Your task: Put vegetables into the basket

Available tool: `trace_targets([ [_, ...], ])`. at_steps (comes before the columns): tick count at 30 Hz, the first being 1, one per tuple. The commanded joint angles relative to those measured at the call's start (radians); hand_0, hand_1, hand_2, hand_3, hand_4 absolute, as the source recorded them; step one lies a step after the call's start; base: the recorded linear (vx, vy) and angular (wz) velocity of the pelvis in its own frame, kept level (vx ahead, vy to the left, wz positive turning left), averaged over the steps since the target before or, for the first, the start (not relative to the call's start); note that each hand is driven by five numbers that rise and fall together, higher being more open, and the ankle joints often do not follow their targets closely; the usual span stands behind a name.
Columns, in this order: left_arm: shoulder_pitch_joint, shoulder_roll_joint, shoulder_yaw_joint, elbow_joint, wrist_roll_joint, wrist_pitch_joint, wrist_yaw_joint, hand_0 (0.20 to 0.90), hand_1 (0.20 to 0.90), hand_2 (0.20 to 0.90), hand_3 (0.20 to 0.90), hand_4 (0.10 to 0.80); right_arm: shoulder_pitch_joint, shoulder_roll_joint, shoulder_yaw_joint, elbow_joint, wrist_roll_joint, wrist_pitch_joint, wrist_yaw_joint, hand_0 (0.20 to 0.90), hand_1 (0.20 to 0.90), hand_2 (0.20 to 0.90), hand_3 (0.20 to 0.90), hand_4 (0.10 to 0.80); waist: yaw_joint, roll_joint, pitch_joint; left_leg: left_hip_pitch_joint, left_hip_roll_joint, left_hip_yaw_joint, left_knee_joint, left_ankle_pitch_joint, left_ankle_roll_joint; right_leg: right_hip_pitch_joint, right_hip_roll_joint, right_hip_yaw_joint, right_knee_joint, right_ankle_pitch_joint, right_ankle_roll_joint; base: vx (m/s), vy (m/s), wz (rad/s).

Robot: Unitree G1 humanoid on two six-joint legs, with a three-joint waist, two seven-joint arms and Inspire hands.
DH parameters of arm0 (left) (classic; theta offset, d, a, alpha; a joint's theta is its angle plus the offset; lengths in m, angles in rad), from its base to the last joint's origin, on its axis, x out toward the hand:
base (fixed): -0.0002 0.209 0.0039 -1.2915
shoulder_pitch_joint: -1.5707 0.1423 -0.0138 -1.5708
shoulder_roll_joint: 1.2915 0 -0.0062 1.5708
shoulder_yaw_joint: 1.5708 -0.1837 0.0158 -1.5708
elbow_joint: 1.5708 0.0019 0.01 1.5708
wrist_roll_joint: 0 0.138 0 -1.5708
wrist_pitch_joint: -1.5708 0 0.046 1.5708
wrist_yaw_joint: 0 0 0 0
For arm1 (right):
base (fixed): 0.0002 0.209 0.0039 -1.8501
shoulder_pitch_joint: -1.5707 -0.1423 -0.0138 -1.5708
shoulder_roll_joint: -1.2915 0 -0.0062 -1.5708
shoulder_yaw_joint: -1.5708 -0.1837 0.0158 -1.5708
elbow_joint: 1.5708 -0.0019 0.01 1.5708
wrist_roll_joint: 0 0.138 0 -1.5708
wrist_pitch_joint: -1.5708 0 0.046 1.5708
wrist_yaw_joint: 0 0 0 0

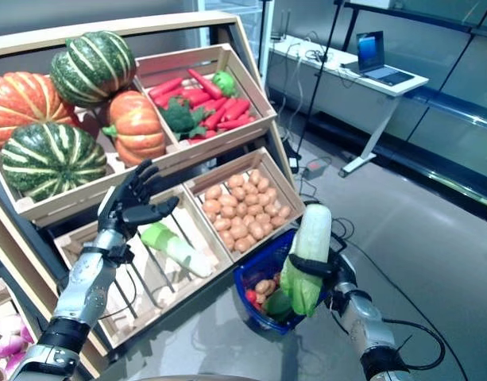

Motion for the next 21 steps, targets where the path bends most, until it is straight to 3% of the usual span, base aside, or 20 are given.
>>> trace_targets([
  [1,-0.119,0.104,0.008,0.072,0.157,-0.153,0.135,0.9,0.9,0.9,0.9,0.8,-0.113,-0.056,-0.113,0.043,0.106,-0.073,-0.049,0.3,0.3,0.3,0.3,0.4,0.013,-0.004,-0.016,0.005,-0.003,-0.006,0.002,-0.045,0.004,0.017,-0.052,-0.024,0.002,0.02,-0.016,0.143,-0.023,-0.01],
  [5,-0.157,0.13,-0.032,0.138,0.28,-0.126,0.231,0.9,0.9,0.9,0.9,0.8,-0.166,-0.048,-0.09,0.127,0.154,-0.086,-0.068,0.3,0.3,0.3,0.3,0.4,0.021,0.005,0.005,-0.01,-0.009,-0.01,0.002,-0.043,0.001,-0.002,-0.054,-0.017,0.002,0.02,-0.016,0.022,-0.009,-0.02],
  [9,-0.45,0.178,-0.146,0.343,0.256,-0.12,0.348,0.9,0.9,0.9,0.9,0.8,-0.496,-0.079,-0.003,0.258,0.23,-0.118,-0.164,0.3,0.3,0.3,0.3,0.4,0.019,0.043,0.159,-0.158,-0.016,-0.041,0.012,0.003,-0.009,-0.167,-0.063,-0.008,0.073,0.022,-0.028,-0.432,0.044,-0.08],
  [13,-0.62,0.222,-0.202,0.456,0.278,-0.148,0.437,0.9,0.9,0.9,0.9,0.8,-0.684,-0.125,0.039,0.393,0.282,-0.135,-0.157,0.3,0.3,0.3,0.3,0.4,0.012,0.062,0.284,-0.316,-0.027,-0.063,0.129,0.014,-0.022,-0.319,-0.076,0.006,0.195,0.007,-0.045,-0.377,0.056,0.03],
  [17,-0.705,0.261,-0.231,0.47,0.341,-0.136,0.543,0.9,0.9,0.9,0.9,0.8,-0.795,-0.163,0.072,0.502,0.332,-0.104,-0.188,0.3,0.3,0.3,0.3,0.4,0.023,0.057,0.351,-0.494,-0.036,-0.071,0.351,-0.045,-0.027,-0.499,-0.106,0.003,0.394,-0.048,-0.06,-0.18,0.037,0.07],
  [21,-0.755,0.299,-0.277,0.463,0.562,-0.055,0.672,0.9,0.9,0.9,0.9,0.8,-0.859,-0.191,0.093,0.544,0.374,-0.089,-0.192,0.3,0.3,0.3,0.3,0.4,0.043,0.054,0.383,-0.645,-0.037,-0.089,0.542,-0.128,-0.008,-0.656,-0.142,0.015,0.597,-0.115,-0.068,-0.114,0.038,0.12],
])
